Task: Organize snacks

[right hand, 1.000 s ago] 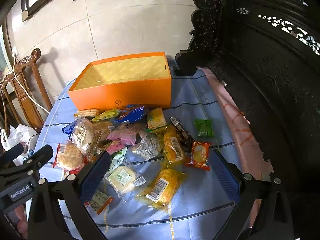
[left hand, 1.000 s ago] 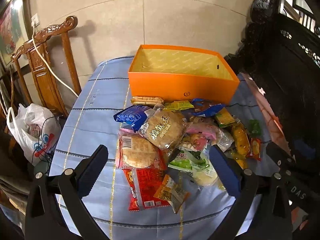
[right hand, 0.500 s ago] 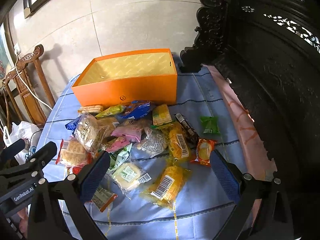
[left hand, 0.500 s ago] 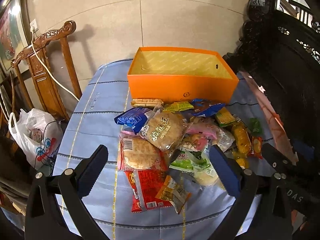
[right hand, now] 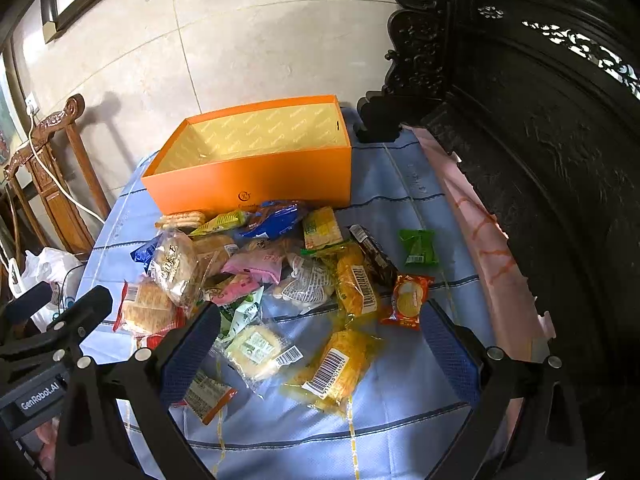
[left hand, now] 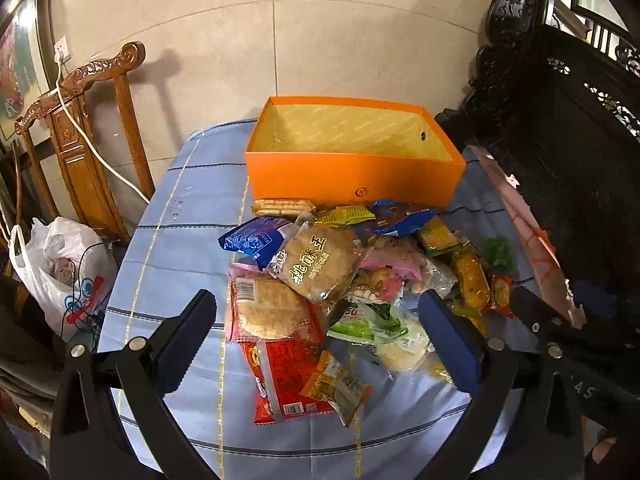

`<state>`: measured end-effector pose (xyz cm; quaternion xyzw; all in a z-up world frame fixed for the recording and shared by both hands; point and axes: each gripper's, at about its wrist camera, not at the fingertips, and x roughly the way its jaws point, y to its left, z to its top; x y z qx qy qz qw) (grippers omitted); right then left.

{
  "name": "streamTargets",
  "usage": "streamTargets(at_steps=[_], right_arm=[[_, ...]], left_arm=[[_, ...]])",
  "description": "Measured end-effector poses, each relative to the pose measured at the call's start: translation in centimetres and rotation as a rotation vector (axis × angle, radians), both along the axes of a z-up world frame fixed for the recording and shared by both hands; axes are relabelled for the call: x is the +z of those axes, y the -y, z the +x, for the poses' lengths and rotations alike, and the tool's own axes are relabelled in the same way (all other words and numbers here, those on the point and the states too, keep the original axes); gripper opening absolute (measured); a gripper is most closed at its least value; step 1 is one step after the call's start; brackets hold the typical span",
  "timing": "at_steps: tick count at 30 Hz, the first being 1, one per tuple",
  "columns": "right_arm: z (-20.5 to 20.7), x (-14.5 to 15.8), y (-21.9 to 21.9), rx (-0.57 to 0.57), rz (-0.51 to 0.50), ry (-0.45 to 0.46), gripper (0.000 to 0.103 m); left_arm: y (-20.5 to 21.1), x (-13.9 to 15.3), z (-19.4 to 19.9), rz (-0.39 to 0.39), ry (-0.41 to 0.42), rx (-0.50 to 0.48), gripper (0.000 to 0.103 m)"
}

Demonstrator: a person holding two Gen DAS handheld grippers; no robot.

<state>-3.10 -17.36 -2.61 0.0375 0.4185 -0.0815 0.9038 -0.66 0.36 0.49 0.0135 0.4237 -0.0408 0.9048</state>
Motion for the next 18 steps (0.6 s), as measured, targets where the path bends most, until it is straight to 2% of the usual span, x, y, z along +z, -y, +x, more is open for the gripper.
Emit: streamTargets(at_steps=[4, 7, 15, 18], right_arm=[[-0.1, 0.0, 0.0, -0.004, 0.0, 0.003, 0.099], [-0.1, 0.1, 0.0, -0.003, -0.003, 0.002, 0.099], [-0.2, 0.7, 0.7, -0.034, -0.011, 0.029, 0.099], [-0.2, 0.5, 1.2, -0.055, 0.022, 0.026, 0.099]], left_arm=[[0.0, 0.0, 0.0, -0.027, -0.006, -0.007, 0.099], [0.0, 0.0, 0.1, -0.007, -0.005, 0.003, 0.099], [-0.5, -0.4, 0.5, -0.011, -0.029, 0.016, 0.099], [-0.3, -0.7, 0.6, -0.001, -0.031, 0.008, 0.099]])
